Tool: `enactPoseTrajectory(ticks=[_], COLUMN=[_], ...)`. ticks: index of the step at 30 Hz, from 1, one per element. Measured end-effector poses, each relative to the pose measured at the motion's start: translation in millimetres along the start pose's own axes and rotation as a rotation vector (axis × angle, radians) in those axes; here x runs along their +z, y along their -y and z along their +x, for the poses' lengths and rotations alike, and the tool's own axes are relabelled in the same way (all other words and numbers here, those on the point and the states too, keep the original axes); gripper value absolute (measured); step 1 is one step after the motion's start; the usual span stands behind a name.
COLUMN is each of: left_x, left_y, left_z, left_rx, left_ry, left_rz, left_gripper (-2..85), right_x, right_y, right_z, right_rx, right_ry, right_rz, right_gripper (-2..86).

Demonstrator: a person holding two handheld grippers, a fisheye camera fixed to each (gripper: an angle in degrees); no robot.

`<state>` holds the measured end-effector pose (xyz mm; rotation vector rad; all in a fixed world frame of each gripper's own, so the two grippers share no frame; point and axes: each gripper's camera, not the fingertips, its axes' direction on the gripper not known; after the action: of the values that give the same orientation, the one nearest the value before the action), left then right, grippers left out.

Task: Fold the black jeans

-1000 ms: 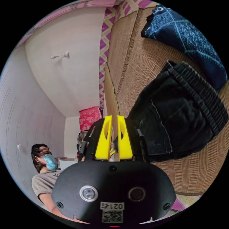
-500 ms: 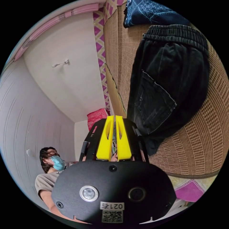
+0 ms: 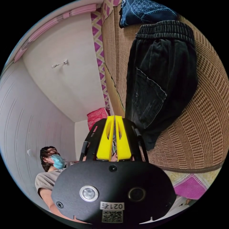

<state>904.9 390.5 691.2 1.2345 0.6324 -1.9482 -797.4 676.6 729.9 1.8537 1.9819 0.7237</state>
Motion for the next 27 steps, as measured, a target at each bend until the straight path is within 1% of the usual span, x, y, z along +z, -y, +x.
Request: enactPoseTrajectory(ticks=[3,5,7,9,12,13,14,17,20,23,27], left_x=[3,0,-6,-16,-47,-55,-55,-44,-43,-35,-32], left_y=[2,0,-4,-11,-33,-42,-47,-54,-58,-57,-53], left_z=[-27,-45,-46,-43,-44,-45,-43,-30,-17,-7,21], left_rx=[-0.052,-0.096,-0.083,-0.069,-0.077,-0.08,-0.069,-0.059,-0.074,-0.075,-0.049], left_ry=[0.024,-0.036,-0.074,-0.074,-0.102,-0.151,-0.197,-0.207,-0.217,-0.294,-0.315], left_rz=[-0.022,-0.006,0.013,0.033,0.129,0.161,0.141,0.106,0.172,0.177,0.208], left_gripper=[-0.9,-0.8,-0.5,0.3,3.5,4.9,6.5,10.5,10.1,7.9,5.1], right_x=[-2,-3,-5,-8,-12,-13,-15,-16,-14,-13,-18], right_y=[-3,-5,-7,-10,-14,-15,-17,-21,-26,-32,-42], right_z=[8,11,14,17,24,26,29,38,44,43,43], right_rx=[0.014,0.017,0.017,0.015,0.026,0.028,0.034,0.051,0.058,0.042,0.024], right_ry=[-0.005,-0.004,-0.005,-0.01,-0.016,-0.016,-0.016,-0.023,-0.031,-0.031,-0.047], right_rz=[-0.006,-0.007,-0.01,-0.018,-0.021,-0.02,-0.019,-0.024,-0.037,-0.047,-0.043], right_gripper=[-0.5,-0.5,-0.5,-0.6,-0.6,-0.6,-0.6,-0.6,-0.6,-0.6,-0.5])
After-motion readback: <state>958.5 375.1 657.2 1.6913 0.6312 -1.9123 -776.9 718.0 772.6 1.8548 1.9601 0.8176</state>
